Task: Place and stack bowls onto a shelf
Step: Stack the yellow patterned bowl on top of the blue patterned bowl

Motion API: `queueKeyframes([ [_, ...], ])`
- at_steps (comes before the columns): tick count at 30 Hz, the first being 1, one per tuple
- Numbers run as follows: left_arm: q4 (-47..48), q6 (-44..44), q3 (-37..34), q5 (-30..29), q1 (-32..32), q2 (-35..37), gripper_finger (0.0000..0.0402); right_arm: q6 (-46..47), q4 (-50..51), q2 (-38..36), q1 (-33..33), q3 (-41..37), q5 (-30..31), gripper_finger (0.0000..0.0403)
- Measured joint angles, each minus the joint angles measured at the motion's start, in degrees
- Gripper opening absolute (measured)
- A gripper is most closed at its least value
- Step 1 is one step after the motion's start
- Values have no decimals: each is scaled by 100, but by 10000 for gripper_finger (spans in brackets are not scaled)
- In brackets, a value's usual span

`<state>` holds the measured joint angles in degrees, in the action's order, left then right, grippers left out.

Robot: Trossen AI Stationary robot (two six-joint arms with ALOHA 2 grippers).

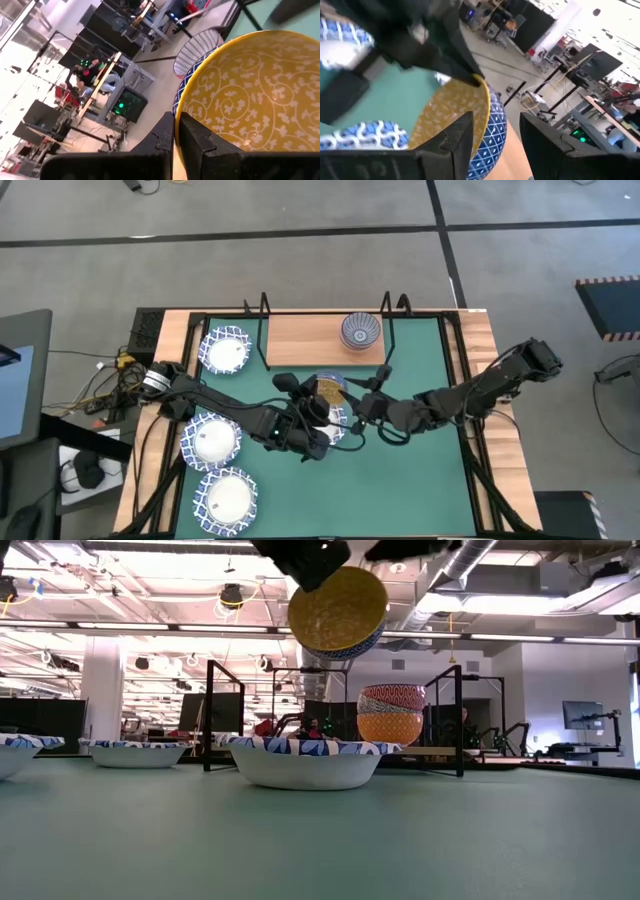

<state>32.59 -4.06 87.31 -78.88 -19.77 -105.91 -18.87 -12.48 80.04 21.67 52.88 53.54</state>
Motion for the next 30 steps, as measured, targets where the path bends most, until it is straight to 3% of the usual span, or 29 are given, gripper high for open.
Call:
queueKeyframes([
  [3, -389, 440, 0, 17, -8, 0, 2, 40, 0, 72, -148, 5, -245, 187],
  [8, -829, 949, 0, 16, 5, 0, 2, 109, 229, 91, -353, 1, -39, 187],
  [14, -824, 1058, -2, 49, -4, 0, 2, 238, 410, 93, -445, 3, -182, 180],
  [30, -1681, 2289, -2, 1485, -168, 0, 1, 1065, 1556, 96, -799, -13, -214, 58],
])
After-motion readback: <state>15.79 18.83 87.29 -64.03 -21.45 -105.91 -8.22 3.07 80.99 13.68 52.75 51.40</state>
